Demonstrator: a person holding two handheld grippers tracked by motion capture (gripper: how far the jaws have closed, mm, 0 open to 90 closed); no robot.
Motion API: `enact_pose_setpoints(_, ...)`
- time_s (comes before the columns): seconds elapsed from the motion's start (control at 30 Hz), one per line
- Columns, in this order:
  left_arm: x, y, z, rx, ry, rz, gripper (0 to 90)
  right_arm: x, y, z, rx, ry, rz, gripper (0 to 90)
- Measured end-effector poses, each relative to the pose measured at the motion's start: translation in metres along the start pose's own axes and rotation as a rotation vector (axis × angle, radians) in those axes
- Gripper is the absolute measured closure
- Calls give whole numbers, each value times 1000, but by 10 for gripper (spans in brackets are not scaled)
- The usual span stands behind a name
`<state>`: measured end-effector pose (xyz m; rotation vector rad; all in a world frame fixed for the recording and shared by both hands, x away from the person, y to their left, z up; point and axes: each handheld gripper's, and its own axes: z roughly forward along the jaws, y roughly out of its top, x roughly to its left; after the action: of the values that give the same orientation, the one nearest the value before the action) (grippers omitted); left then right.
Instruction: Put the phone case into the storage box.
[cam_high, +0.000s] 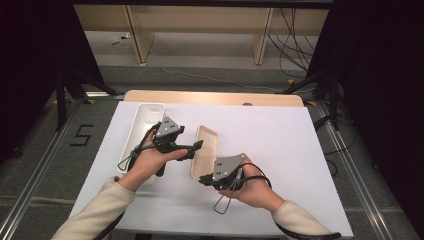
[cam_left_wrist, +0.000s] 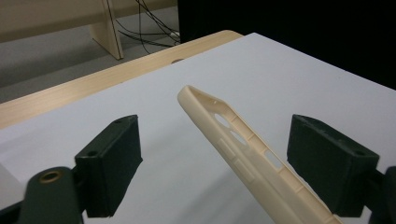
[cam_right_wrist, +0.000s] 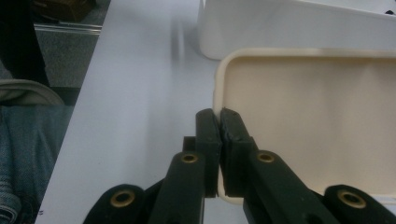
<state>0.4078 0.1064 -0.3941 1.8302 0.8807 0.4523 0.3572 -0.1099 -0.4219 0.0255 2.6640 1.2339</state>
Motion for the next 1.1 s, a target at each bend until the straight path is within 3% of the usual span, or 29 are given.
enact_pose_setpoints(0.13, 0, 3, 5, 30, -8, -17, 221, 0, 0, 0, -1, -4, -9, 881)
enact_pose_setpoints(0.4, 4, 8, 14, 84, 21, -11, 283, 1, 1, 0, -2, -10, -16, 881)
enact_pose_setpoints(0.8, 6, 13, 21, 96, 11, -76, 425, 2, 3, 0, 3, -13, -32, 881)
enact_pose_setpoints(1.1, 8, 16, 24, 121, -8, -86, 524, 5, 5, 0, -4, -18, -41, 882)
